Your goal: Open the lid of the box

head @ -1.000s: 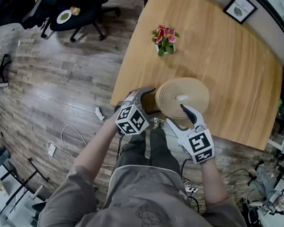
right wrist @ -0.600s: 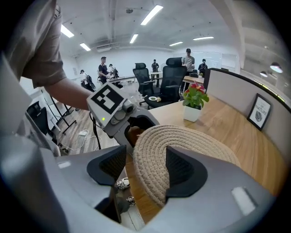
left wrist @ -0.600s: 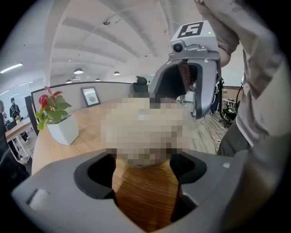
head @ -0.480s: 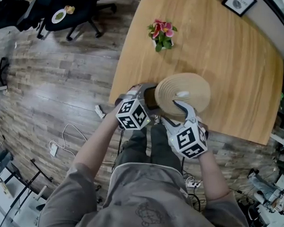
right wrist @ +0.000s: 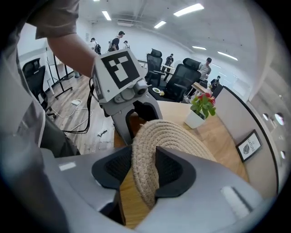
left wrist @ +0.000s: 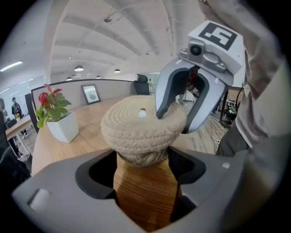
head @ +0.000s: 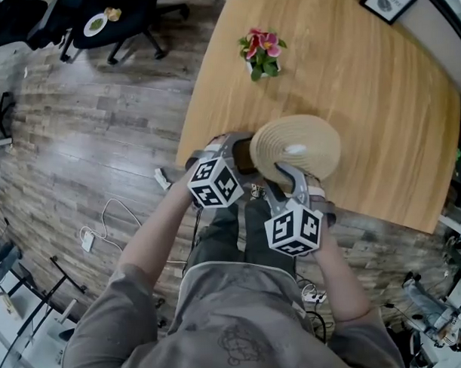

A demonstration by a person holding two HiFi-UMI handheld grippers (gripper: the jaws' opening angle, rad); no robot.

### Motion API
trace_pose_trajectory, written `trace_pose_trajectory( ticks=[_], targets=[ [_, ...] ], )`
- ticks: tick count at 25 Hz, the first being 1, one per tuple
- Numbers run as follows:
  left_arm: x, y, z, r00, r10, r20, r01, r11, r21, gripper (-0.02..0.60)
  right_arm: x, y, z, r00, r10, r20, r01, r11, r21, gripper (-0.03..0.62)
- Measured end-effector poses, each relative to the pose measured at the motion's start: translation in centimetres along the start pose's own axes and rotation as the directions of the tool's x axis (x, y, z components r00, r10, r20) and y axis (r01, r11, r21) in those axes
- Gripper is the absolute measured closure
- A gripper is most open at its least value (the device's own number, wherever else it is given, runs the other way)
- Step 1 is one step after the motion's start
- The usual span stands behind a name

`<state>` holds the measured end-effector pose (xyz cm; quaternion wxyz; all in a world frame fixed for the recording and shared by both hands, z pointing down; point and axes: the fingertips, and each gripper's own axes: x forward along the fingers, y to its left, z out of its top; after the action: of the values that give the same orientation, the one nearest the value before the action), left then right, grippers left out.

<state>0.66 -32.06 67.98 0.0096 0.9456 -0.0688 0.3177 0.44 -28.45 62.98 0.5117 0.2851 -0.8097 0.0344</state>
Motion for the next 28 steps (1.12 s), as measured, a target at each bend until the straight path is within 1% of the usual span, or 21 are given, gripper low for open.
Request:
trace_pose_trajectory(
  ticks=[2, 5, 7, 9, 10, 11, 13, 14, 15, 16, 17, 18, 19, 21, 22, 23, 25, 26, 27, 28],
  targets=[
    [0.1, 0.0, 0.0, 1.0, 0.001, -0.007, -0.001, 1.0, -0.009, 0.23, -0.5, 0.0, 0.1, 0.999, 0.025, 0.035, -0.026, 0.999, 0.019, 0.443],
    [0.1, -0.1, -0.1, 1.0, 0.009, -0.026, -0.009, 1.0, -0.014, 0.233, -2.0, -0.7, 1.1, 0.988, 0.089, 0.126, -0.103, 0.989, 0.103, 0.477],
    [0.1, -0.1, -0.2, 0.999, 0.012, -0.046, -0.013, 1.0, -0.022, 0.233, -3.3, -1.5, 2.0, 0.977, 0.091, 0.192, -0.12, 0.982, 0.144, 0.485],
    [0.1, 0.0, -0.2, 0.998, 0.012, -0.06, -0.014, 1.0, -0.027, 0.233, -4.9, -2.6, 2.9, 0.962, 0.06, 0.266, -0.112, 0.976, 0.185, 0.498],
    [0.1, 0.0, -0.2, 0.998, 0.012, -0.065, -0.014, 0.999, -0.029, 0.233, -5.9, -3.4, 3.4, 0.948, 0.033, 0.317, -0.107, 0.969, 0.222, 0.503],
    [0.1, -0.1, -0.2, 0.998, 0.014, -0.069, -0.016, 0.999, -0.03, 0.233, -7.0, -4.2, 3.9, 0.926, 0.0, 0.376, -0.112, 0.955, 0.275, 0.505],
    [0.1, -0.1, -0.3, 0.997, 0.018, -0.076, -0.021, 0.999, -0.039, 0.233, -9.3, -6.0, 4.5, 0.874, -0.067, 0.481, -0.142, 0.912, 0.384, 0.505],
    [0.1, -0.1, -0.3, 0.997, 0.021, -0.08, -0.025, 0.999, -0.046, 0.233, -10.5, -6.9, 4.4, 0.852, -0.094, 0.514, -0.151, 0.897, 0.415, 0.505],
    [0.0, 0.0, -0.4, 0.996, 0.026, -0.083, -0.03, 0.998, -0.053, 0.235, -11.5, -7.8, 4.2, 0.834, -0.121, 0.538, -0.149, 0.89, 0.432, 0.507],
    [0.0, 0.0, -0.4, 0.996, 0.031, -0.085, -0.036, 0.997, -0.061, 0.236, -12.4, -8.6, 3.8, 0.819, -0.151, 0.554, -0.141, 0.882, 0.449, 0.509],
    [0.0, 0.0, -0.5, 0.996, 0.036, -0.087, -0.042, 0.997, -0.068, 0.238, -13.3, -9.3, 3.3, 0.805, -0.186, 0.564, -0.134, 0.868, 0.478, 0.511],
    [0.0, -0.1, -0.5, 0.995, 0.04, -0.089, -0.047, 0.996, -0.077, 0.239, -14.1, -10.1, 2.6, 0.79, -0.227, 0.569, -0.133, 0.843, 0.521, 0.513],
    [-0.1, -0.1, -0.6, 0.995, 0.043, -0.092, -0.051, 0.995, -0.085, 0.241, -14.9, -10.9, 1.6, 0.773, -0.272, 0.574, -0.141, 0.808, 0.572, 0.514],
    [-0.1, -0.2, -0.6, 0.994, 0.046, -0.102, -0.057, 0.993, -0.105, 0.245, -16.4, -12.4, -0.7, 0.738, -0.368, 0.566, -0.166, 0.713, 0.681, 0.516],
    [-0.2, -0.3, -0.6, 0.993, 0.046, -0.109, -0.059, 0.991, -0.12, 0.247, -17.1, -13.0, -2.1, 0.727, -0.413, 0.548, -0.174, 0.662, 0.729, 0.517],
    [-0.2, -0.4, -0.7, 0.992, 0.044, -0.115, -0.06, 0.988, -0.142, 0.25, -17.5, -13.5, -3.5, 0.722, -0.45, 0.525, -0.177, 0.613, 0.77, 0.519],
    [-0.2, -0.6, -0.8, 0.992, 0.037, -0.121, -0.061, 0.978, -0.198, 0.274, -17.9, -13.8, -6.1, 0.724, -0.497, 0.478, -0.185, 0.527, 0.829, 0.519],
    [-0.3, -0.6, -0.9, 0.992, 0.039, -0.121, -0.066, 0.973, -0.221, 0.281, -17.9, -13.8, -7.1, 0.729, -0.508, 0.459, -0.191, 0.493, 0.849, 0.519],
    [-0.3, -0.7, -0.9, 0.991, 0.046, -0.122, -0.074, 0.969, -0.237, 0.284, -17.8, -13.7, -8.0, 0.734, -0.512, 0.446, -0.199, 0.466, 0.862, 0.519],
    [-0.3, -0.7, -1.0, 0.99, 0.055, -0.127, -0.086, 0.964, -0.253, 0.288, -17.7, -13.6, -8.5, 0.737, -0.513, 0.44, -0.208, 0.447, 0.87, 0.519]
  ],
)
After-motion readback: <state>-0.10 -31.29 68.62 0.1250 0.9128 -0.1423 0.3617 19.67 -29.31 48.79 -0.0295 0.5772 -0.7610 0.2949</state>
